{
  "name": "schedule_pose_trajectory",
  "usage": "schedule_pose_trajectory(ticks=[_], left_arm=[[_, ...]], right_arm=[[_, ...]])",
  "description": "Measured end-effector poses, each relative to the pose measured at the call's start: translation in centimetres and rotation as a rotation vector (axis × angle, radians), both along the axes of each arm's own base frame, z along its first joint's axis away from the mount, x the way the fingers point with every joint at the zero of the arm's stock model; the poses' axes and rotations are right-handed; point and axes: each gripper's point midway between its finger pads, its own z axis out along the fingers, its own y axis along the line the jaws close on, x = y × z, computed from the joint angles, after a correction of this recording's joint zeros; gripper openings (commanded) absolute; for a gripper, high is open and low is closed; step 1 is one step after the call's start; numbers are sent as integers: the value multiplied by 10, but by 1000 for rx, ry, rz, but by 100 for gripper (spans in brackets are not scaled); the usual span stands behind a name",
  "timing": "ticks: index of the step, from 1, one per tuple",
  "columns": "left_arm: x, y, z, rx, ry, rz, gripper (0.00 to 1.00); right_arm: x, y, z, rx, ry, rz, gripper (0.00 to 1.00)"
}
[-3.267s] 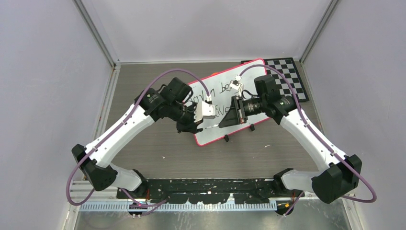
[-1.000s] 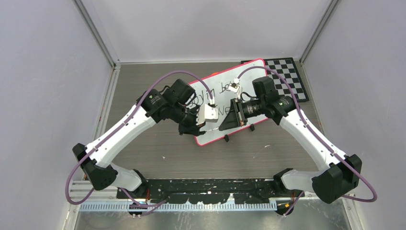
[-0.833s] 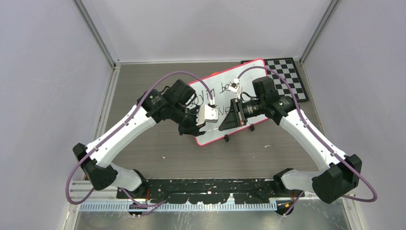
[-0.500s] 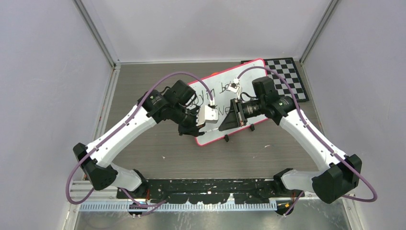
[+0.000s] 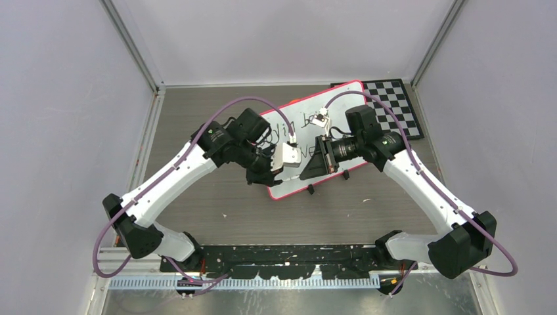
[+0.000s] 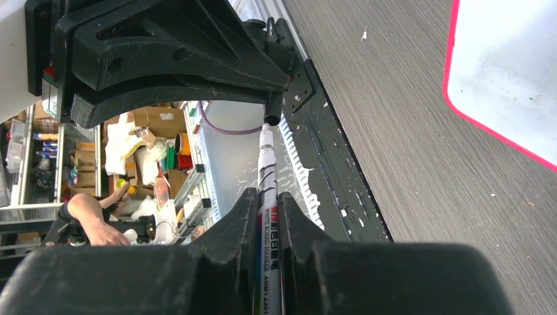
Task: Write a sentence on the whiteboard
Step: Close the whiteboard marker at the center of the board.
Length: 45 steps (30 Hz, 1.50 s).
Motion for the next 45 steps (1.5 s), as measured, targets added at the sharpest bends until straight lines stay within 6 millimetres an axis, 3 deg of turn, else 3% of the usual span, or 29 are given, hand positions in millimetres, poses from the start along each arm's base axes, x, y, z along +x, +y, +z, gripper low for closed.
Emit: schedule_pose_trajectory(ticks=[16,22,26,30,45], left_arm=[[2,-10,5,-16,46,39,0],[14,-24,8,-26,70,93,0],[24,-25,0,23,59,124,0],[26,-26,-8,77,37,136,0],[32,-21,-5,201,-164,170,0]], right_arm=[[5,2,-3,-28,-23,-14,0],[16,5,-4,-57,-48,-49,0],[24,7,-11,-81,-43,-67,0],[25,10,-18,-109,-37,-79,0],[28,16,-18,-83,33,-119,0]])
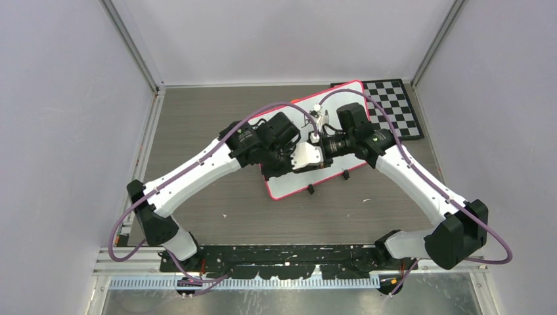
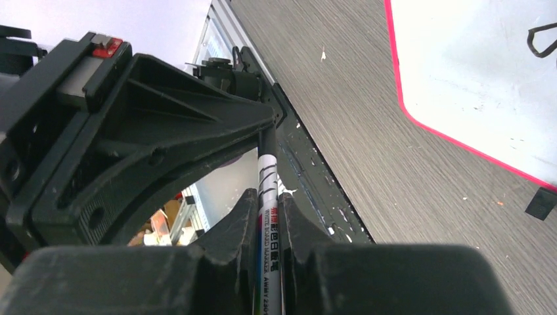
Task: Write a sentence on the whiteboard
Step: Close the whiteboard marker at the center of the board.
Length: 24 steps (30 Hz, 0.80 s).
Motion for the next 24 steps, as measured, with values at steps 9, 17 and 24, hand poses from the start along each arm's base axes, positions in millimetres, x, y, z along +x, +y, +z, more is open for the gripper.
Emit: schedule_pose_trajectory(ticks=[9,17,24], left_arm=[[10,2,-3,116,-151,-31,32],[20,-15,24,-138,-65,-45,72],[44,40,87,-479,72,167,76]], right_arm=[[4,2,-5,-7,22,-10,0],[32,-16,22,54,-9,-61,0],[45,-29,64,132,-122,-59,0]])
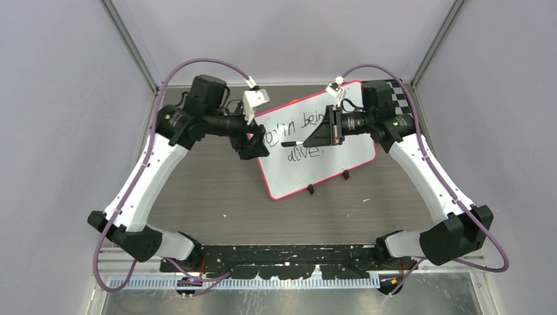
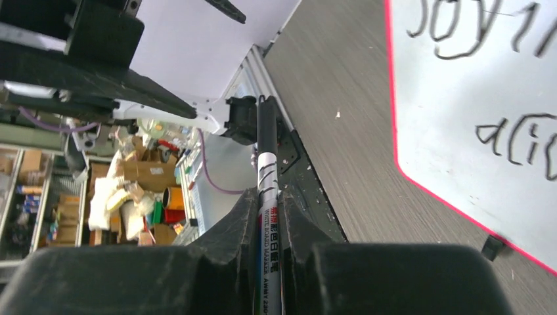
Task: Write a sentence on the whiteboard
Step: Place the whiteboard marker at the center of the board.
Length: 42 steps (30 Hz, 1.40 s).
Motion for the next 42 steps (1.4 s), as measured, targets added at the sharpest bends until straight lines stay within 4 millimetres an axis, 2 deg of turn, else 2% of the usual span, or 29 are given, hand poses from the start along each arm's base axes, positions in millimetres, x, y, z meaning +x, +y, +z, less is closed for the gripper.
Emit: schedule_pose_trajectory(ticks=[3,6,14,20,22,24,29,33,39,40,42], left_arm=[[-19,-1,23,-142,67,-33,73],[-37,-11,30,-233,157,-86,68],[-58,-25,14,-290,387,-144,52],[-72,-32,9,-280,424,-190,40],[-76,-35,9,-277,426,-207,33],[-81,-38,9,-273,427,-226,21],[-85,-42,1,-235,420,-253,1],[-85,-44,-5,-183,368,-241,0],[-66,-35,-25,-21,243,-127,0],[-63,-32,-28,6,226,-111,0],[-57,-30,-32,38,206,-88,0]], right_arm=[[-9,3,12,30,-39,58,0],[-21,7,18,50,-60,115,0],[-62,26,31,28,-140,269,0],[-68,27,29,1,-158,280,0],[-69,27,27,-9,-156,280,0],[-70,28,26,-13,-157,282,0],[-75,30,23,-26,-141,294,0],[-75,30,18,-34,-86,271,0],[-60,40,-4,-15,82,217,0],[-57,42,-6,-14,100,212,3],[-51,44,-9,-14,117,204,20]])
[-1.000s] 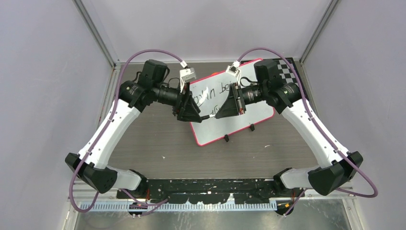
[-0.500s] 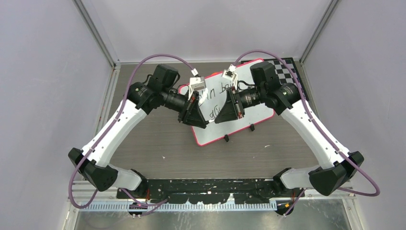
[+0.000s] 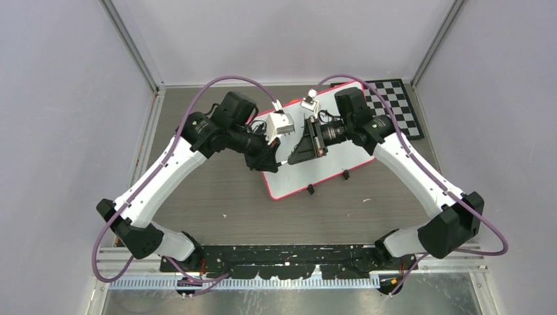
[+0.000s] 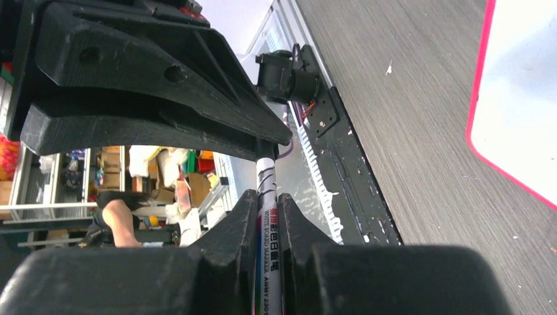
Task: Write a sentence on the whiteboard
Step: Place the whiteboard marker at the center of the board.
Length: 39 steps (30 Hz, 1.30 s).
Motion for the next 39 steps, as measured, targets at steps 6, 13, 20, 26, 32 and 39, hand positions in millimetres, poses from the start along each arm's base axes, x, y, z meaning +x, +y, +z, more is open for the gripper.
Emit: schedule_pose_trajectory(ticks=[6,13,20,26,32,39], left_arm=[[27,5,9,-53,-21,79,0],[83,60,23,-123,-34,335,0],[117,167,6,-137,-42,656,0],[112,243,-83,0,80,835,0],[86,257,-164,152,213,825,0],[82,269,-225,301,256,798,4]], right_arm=[[31,-14,17,21,-3,-97,64],[105,-88,52,64,-109,-383,76],[131,-164,34,-9,-127,-568,76],[123,-214,-10,-143,-116,-638,76],[96,-226,-63,-245,-47,-622,76],[80,-226,-82,-278,-34,-617,76]])
